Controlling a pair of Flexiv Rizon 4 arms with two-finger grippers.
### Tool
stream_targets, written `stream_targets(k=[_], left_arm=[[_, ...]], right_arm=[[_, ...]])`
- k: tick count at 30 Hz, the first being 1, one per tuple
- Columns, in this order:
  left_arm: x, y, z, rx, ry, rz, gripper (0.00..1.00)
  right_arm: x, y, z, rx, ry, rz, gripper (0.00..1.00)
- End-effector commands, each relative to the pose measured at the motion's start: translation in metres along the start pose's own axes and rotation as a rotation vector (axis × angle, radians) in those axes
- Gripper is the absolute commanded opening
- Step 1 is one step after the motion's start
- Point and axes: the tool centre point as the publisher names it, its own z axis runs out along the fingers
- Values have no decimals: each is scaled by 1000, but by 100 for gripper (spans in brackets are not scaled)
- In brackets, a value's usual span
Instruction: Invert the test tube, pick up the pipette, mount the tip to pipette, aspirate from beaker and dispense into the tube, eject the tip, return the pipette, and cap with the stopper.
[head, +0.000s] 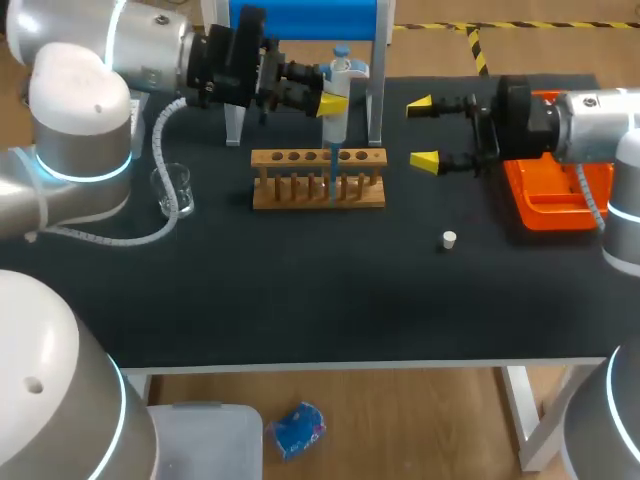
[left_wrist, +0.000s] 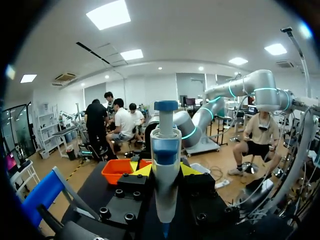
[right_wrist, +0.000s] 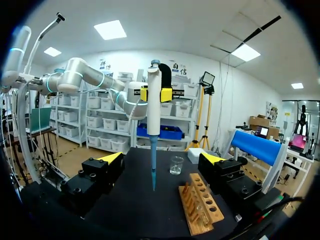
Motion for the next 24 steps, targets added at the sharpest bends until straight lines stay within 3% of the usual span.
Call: stream_targets(k=[1, 10, 19, 24], left_arm=[[-1, 2, 8, -1, 7, 1, 0], [-1, 3, 9, -17, 13, -3, 0], [-1, 3, 9, -17, 13, -3, 0], [-1, 3, 9, -17, 13, -3, 0]], right_arm=[[1, 0, 1, 0, -3, -1, 100], [4, 1, 2, -20, 3, 7, 100], [32, 11, 37, -95, 80, 26, 100], [35, 23, 53, -88, 48, 7, 100]])
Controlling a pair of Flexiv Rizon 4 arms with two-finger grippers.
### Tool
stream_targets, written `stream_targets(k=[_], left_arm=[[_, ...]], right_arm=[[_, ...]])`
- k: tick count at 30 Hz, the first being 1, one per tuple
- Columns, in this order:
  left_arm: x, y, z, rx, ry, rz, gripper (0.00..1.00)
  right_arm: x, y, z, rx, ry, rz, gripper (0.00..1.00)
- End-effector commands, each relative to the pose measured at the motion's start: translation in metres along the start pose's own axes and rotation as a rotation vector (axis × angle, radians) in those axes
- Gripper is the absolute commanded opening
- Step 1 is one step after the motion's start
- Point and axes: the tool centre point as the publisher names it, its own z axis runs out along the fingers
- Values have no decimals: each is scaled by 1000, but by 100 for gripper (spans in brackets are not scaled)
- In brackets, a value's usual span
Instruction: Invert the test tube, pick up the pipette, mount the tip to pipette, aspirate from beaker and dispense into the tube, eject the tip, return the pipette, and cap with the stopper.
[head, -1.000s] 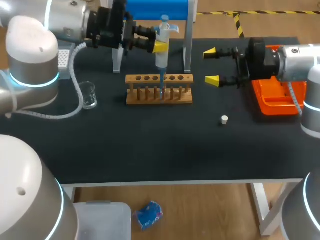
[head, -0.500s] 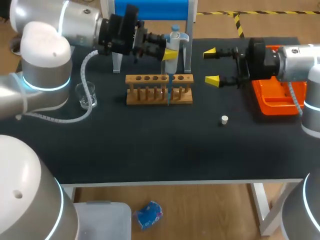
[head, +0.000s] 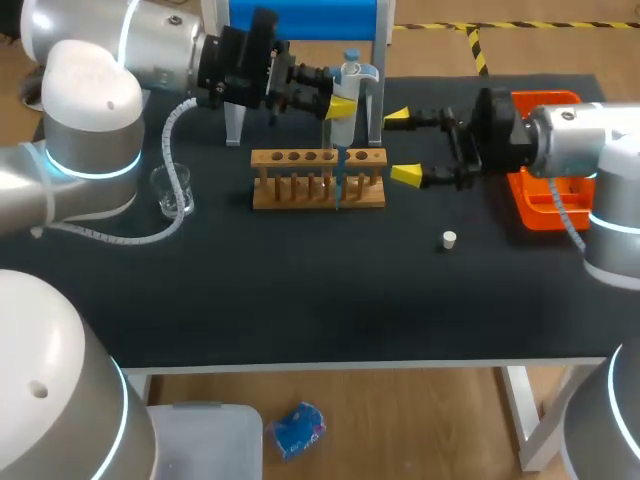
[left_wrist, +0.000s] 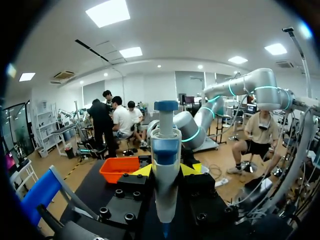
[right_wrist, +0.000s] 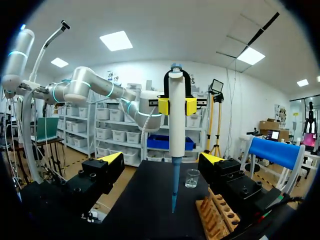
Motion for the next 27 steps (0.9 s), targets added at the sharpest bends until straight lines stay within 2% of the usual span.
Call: stream_targets(k=[1, 6, 9, 11, 18, 27], left_arm=[[0, 0, 0, 2, -1, 2, 0], [0, 0, 0, 2, -1, 2, 0], [0, 0, 0, 2, -1, 2, 0], [0, 0, 0, 2, -1, 2, 0], [0, 0, 0, 2, -1, 2, 0], [0, 0, 0, 2, -1, 2, 0]], right_arm=[[-2, 6, 18, 21, -52, -24, 100], [-8, 7, 29, 16, -95, -4, 100], [-8, 9, 37, -14, -65, 36, 100], [-7, 9, 40, 7, -60, 26, 100], [-9, 13, 48, 21, -139, 30, 100], [-12, 11, 59, -2, -178, 29, 100]])
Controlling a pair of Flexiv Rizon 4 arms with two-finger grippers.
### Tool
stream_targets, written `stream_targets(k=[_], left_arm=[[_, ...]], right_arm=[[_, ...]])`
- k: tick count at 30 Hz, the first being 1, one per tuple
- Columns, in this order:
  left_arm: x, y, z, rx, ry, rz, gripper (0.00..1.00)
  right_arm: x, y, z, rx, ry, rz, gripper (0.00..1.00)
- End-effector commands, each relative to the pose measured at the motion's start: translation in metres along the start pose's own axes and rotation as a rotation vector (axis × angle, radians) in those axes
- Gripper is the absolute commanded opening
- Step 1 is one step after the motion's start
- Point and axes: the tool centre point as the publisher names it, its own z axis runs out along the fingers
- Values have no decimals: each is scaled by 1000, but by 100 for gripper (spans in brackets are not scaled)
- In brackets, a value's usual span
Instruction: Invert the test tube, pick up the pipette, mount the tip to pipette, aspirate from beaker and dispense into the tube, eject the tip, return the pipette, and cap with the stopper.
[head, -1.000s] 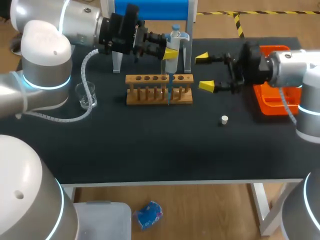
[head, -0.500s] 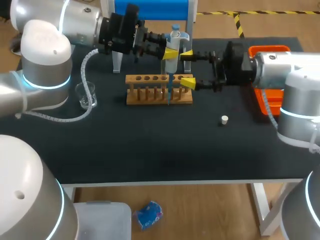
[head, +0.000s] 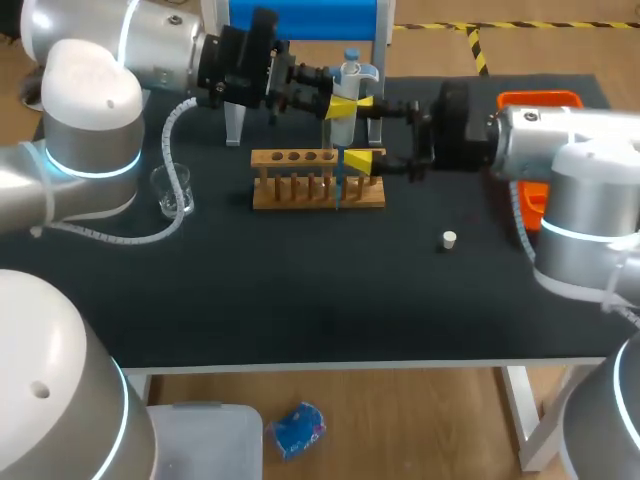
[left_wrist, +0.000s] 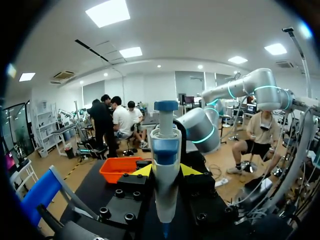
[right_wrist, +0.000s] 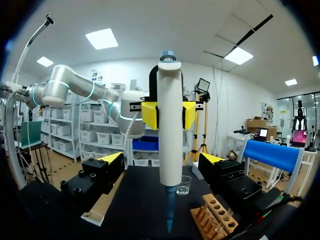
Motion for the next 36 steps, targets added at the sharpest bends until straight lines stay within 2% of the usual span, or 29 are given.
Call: stream_targets(k=[1, 8, 11, 14, 26, 27, 28, 30, 32, 34, 36], left_arm=[[0, 0, 0, 2, -2, 2, 0], [0, 0, 0, 2, -2, 2, 0], [0, 0, 0, 2, -2, 2, 0], [0, 0, 0, 2, -2, 2, 0], [0, 0, 0, 2, -2, 2, 0], [0, 0, 0, 2, -2, 2, 0], [0, 0, 0, 2, -2, 2, 0], [0, 0, 0, 2, -2, 2, 0], [0, 0, 0, 2, -2, 2, 0], [0, 0, 0, 2, -2, 2, 0], [0, 0, 0, 2, -2, 2, 0]], right_arm=[[2, -4, 7, -7, -33, 6, 100], [1, -2, 14, -8, -73, -7, 100], [-3, -1, 21, -29, -132, -11, 100], [-4, -2, 21, -41, -157, -8, 100], [-9, -1, 24, -53, -201, -4, 98], [-9, -1, 23, -52, -202, -5, 88], [-9, -1, 23, -53, -203, -5, 52], [-10, 0, 21, -54, -213, -7, 42], [-9, 1, 19, -55, -226, -13, 20], [-9, 1, 19, -57, -222, -11, 5], [-9, 2, 19, -59, -223, -13, 0]])
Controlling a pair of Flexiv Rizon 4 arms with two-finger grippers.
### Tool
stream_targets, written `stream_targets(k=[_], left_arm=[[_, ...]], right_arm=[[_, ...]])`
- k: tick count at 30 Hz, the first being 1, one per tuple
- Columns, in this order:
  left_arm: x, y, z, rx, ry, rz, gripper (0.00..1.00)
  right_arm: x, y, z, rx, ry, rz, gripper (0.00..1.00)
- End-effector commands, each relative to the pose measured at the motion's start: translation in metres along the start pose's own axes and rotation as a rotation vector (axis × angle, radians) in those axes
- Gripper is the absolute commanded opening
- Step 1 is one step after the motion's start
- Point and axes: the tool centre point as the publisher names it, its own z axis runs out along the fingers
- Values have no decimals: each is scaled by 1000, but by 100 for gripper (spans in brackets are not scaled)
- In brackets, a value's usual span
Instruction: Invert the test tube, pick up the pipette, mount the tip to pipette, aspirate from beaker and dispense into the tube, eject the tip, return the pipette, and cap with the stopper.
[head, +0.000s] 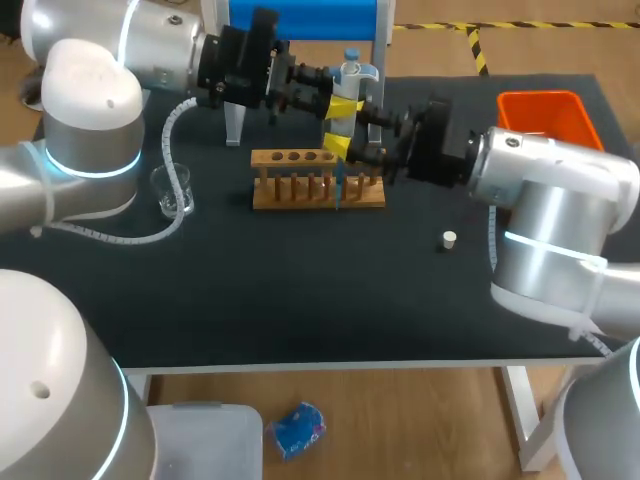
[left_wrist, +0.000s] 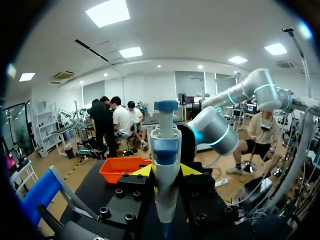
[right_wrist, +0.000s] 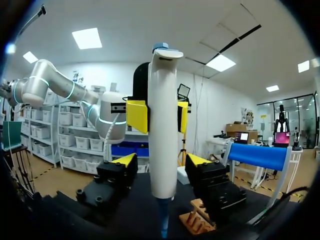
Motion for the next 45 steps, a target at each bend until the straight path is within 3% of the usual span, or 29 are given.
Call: stream_targets(k=[1, 10, 11, 12, 19, 25, 36, 45], left_arm=[[0, 0, 0, 2, -2, 2, 0], [0, 0, 0, 2, -2, 2, 0], [0, 0, 0, 2, -2, 2, 60], [0, 0, 0, 2, -2, 2, 100], [0, 0, 0, 2, -2, 2, 100], [0, 0, 0, 2, -2, 2, 100], [0, 0, 0, 2, -2, 2, 100], [0, 0, 0, 2, -2, 2, 100]], right_arm=[[4, 0, -1, -7, -20, -4, 0], [3, 0, -2, -9, -26, 1, 0], [3, 0, -2, -9, -26, 2, 0], [2, 0, -3, -9, -26, 2, 0], [0, 1, -10, 1, -7, 6, 0], [-9, 9, -34, 14, 29, -10, 0], [-36, 32, -110, 37, 119, -38, 0], [-71, 44, -191, 31, 83, 11, 0]])
